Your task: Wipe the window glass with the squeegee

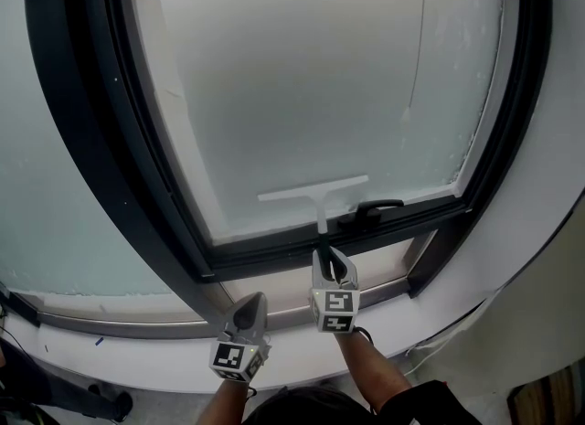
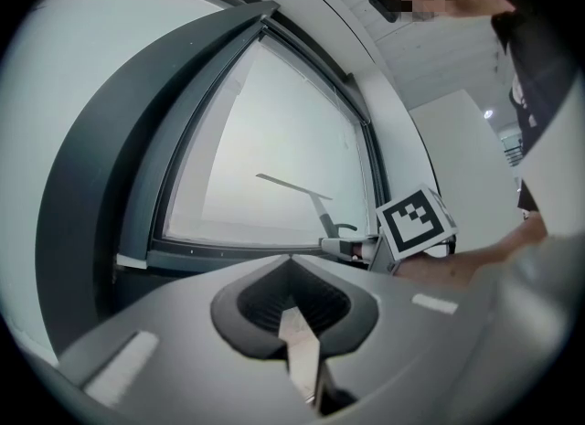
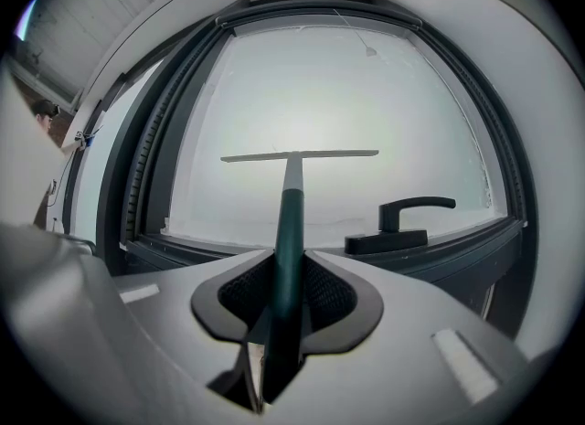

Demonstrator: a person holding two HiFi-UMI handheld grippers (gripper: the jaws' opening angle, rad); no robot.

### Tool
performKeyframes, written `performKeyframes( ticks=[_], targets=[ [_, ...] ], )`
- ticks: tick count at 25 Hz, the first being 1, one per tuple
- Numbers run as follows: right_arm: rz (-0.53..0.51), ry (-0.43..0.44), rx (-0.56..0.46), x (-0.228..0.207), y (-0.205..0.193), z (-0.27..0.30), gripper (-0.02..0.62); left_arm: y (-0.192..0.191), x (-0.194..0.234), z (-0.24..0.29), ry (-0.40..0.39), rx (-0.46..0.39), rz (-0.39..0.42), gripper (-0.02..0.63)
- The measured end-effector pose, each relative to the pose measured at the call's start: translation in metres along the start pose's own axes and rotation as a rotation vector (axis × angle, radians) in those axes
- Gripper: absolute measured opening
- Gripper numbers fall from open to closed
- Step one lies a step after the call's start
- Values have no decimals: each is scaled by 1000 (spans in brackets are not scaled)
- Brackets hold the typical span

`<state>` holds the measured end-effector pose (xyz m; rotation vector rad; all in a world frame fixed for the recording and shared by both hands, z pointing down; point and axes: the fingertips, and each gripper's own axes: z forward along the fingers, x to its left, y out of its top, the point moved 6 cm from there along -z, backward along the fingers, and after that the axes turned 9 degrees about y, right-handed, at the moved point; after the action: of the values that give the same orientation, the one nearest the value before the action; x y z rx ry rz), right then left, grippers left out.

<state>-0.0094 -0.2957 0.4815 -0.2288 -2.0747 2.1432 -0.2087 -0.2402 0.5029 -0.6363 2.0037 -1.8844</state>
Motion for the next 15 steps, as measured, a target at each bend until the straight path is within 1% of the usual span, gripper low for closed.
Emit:
performKeyframes(
  ticks=[5, 9, 15],
  targets=[
    [3, -9, 20, -1, -8, -2, 95, -7, -2, 0, -12, 16, -3, -2],
    [-6, -17, 39, -1, -14, -3, 95, -1, -1, 0, -9, 7, -13, -2],
    [14, -22, 64, 3, -19, -10, 95, -6, 4, -5, -24, 18, -5, -2]
  ],
)
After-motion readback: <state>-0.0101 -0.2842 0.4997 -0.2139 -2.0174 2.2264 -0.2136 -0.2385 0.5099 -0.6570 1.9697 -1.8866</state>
